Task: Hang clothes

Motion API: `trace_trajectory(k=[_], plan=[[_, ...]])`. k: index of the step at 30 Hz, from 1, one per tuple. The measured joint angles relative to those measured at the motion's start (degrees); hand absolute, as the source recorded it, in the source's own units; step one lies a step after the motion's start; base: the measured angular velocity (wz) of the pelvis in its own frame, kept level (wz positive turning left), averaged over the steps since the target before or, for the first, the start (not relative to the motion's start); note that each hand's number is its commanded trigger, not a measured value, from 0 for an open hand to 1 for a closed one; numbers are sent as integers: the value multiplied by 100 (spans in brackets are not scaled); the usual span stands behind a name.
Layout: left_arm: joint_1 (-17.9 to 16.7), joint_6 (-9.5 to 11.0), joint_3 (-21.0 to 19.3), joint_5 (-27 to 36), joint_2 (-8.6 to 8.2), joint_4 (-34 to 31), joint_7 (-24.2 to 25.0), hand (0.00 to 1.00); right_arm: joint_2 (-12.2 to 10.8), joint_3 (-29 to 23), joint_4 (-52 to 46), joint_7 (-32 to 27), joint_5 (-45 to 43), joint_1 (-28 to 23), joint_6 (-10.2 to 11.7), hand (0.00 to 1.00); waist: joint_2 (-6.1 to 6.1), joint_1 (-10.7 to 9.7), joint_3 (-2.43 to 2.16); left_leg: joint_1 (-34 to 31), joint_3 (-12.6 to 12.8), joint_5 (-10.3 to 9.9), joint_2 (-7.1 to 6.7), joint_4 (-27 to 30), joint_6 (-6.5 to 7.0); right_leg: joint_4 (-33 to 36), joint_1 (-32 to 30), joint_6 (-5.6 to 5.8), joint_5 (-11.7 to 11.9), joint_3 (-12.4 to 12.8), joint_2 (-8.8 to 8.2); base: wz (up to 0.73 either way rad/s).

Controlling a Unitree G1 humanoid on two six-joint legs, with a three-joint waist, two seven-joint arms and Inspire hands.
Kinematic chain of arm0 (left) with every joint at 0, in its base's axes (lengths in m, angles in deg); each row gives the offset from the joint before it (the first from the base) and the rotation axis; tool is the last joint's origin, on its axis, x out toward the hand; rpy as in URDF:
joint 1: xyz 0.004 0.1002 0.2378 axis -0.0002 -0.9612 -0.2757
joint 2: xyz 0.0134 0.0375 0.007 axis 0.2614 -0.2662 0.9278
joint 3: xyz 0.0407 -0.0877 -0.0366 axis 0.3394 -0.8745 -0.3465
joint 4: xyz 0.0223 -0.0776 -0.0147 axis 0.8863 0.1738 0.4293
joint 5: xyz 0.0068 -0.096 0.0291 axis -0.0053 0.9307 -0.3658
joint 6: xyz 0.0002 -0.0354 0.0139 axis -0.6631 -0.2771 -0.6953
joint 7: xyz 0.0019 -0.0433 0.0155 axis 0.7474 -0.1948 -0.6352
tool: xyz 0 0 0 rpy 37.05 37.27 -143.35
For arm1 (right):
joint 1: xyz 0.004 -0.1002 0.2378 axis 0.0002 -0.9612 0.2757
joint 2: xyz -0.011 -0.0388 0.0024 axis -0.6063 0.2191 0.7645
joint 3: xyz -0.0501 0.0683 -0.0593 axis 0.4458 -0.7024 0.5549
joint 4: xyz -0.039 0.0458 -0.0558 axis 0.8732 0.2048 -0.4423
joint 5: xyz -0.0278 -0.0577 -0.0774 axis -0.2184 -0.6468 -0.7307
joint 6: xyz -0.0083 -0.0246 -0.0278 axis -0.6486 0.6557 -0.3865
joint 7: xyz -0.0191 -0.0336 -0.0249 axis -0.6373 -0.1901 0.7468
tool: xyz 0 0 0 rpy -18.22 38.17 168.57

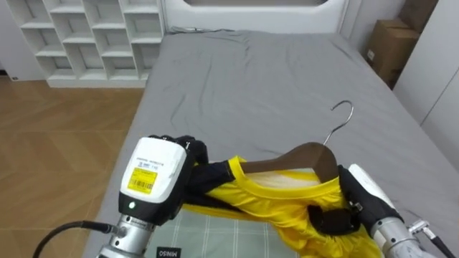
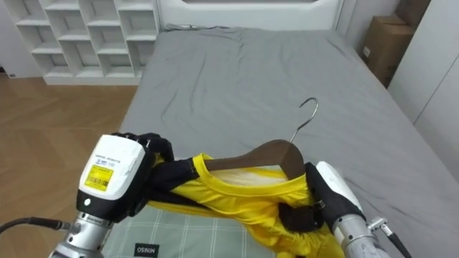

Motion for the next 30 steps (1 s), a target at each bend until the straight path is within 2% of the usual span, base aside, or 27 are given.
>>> trace_trajectory(k=[1, 5, 11, 21, 23, 30], plan=[[-39, 3, -14, 2, -15, 3, 23, 0, 9, -2, -49, 9, -17, -37, 4, 100, -2, 7, 1, 7, 2, 0, 2, -4, 0, 0, 2, 0, 0, 4, 2, 0], [-274, 51, -173, 0, -249, 256, 112, 0, 10, -60, -74, 21, -202, -213, 34, 100, -18, 47, 14, 5, 4, 0, 6, -5, -1, 5, -4, -1, 0, 11, 8, 0], [-295, 43, -238, 220, -431, 730, 303, 0, 8, -177, -71, 60, -238, -429, 34, 100, -38, 118, 39, -18, 17, -1, -3, -20, 0, 4, -31, 0, 0, 22, 3, 0], [-316, -68, -206, 890, -438, 1022, 864, 0, -16, -175, -72, 98, -190, -433, 33, 100, -46, 143, 45, 1, 40, -1, -2, -80, 0, -4, -36, 2, -1, 19, 8, 0], [-344, -144, -206, 949, -435, 1022, 1110, 0, -16, -176, -72, 129, -165, -432, 33, 100, -48, 147, 45, 0, 48, -1, -2, -87, 0, -7, -42, 3, -2, 39, 9, 0], [-414, -204, -197, 1050, -490, 1048, 1669, 0, -17, -229, -73, 139, -164, -433, 33, 100, -52, 119, 45, 1, 104, -1, -3, -87, 0, -7, -49, 4, -2, 61, 7, -2]])
